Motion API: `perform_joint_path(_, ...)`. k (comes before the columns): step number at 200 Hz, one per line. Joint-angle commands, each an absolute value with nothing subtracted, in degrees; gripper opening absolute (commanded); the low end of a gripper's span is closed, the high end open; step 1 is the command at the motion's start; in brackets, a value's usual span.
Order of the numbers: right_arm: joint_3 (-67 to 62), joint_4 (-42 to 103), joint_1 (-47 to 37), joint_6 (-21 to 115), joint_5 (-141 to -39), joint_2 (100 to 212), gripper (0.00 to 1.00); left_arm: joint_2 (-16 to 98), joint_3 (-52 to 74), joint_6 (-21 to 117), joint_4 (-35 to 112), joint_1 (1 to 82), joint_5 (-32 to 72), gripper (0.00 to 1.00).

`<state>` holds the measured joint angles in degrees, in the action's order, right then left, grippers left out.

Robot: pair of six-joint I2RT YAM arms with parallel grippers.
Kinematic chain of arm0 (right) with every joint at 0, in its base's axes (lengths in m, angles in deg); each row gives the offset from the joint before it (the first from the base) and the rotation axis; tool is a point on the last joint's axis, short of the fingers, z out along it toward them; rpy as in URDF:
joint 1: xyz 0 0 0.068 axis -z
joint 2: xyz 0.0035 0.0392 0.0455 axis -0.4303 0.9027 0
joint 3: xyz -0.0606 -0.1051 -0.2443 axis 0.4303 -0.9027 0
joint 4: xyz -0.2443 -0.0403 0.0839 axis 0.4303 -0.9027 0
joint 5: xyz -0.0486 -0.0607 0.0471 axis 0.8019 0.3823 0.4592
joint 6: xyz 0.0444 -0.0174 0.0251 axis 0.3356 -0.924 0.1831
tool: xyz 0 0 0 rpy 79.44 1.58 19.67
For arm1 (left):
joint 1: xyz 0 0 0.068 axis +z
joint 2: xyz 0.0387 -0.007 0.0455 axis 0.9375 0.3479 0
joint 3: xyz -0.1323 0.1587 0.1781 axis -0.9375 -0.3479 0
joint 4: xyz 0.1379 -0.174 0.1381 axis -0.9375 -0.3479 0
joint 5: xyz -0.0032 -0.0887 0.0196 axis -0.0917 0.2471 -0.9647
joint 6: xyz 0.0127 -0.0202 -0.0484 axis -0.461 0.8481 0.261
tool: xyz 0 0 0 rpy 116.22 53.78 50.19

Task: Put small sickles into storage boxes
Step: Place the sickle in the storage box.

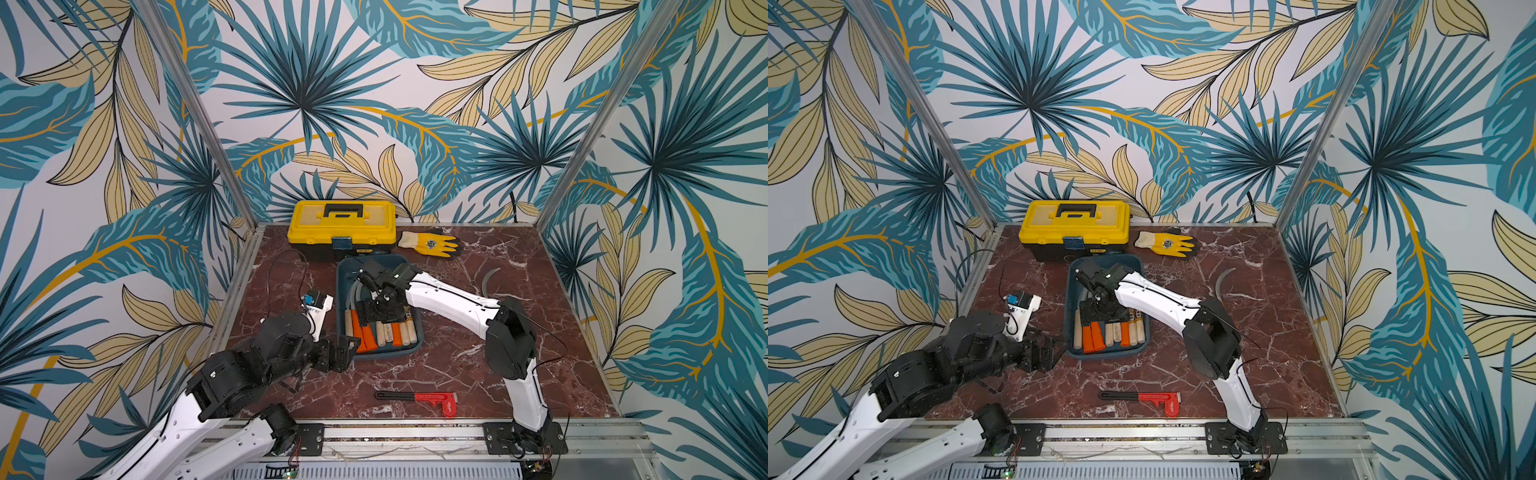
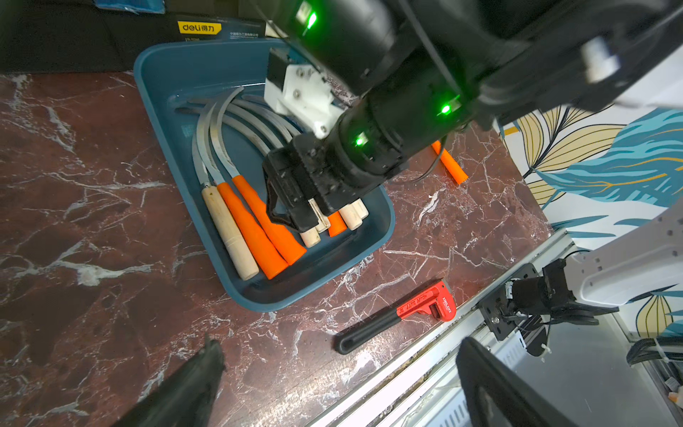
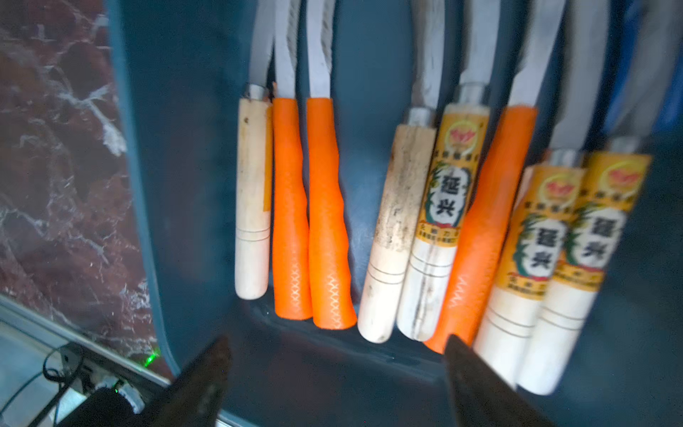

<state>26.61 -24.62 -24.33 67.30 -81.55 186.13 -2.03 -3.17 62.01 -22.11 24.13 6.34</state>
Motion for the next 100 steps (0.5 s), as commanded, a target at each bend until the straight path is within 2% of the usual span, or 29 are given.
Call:
perform_joint_path(1, 24.3, -25.0, -23.8, 67.8, -80.9, 182.6, 1.0, 0.3, -1.4, 59.5, -22.2, 24.3, 7.0, 0.99)
perform_joint_path(79, 17.7, -30.1, -20.9, 65.3, -70.5, 172.7, 0.99, 11.7, 2.7, 55.6, -20.8, 24.4, 10.7, 0.99)
perform_joint_path(100, 15.1, -31.2, -17.8, 64.8, -67.3, 170.2, 1.0, 14.6, 3.0, 54.9, -18.3, 24.3, 12.3, 0.99)
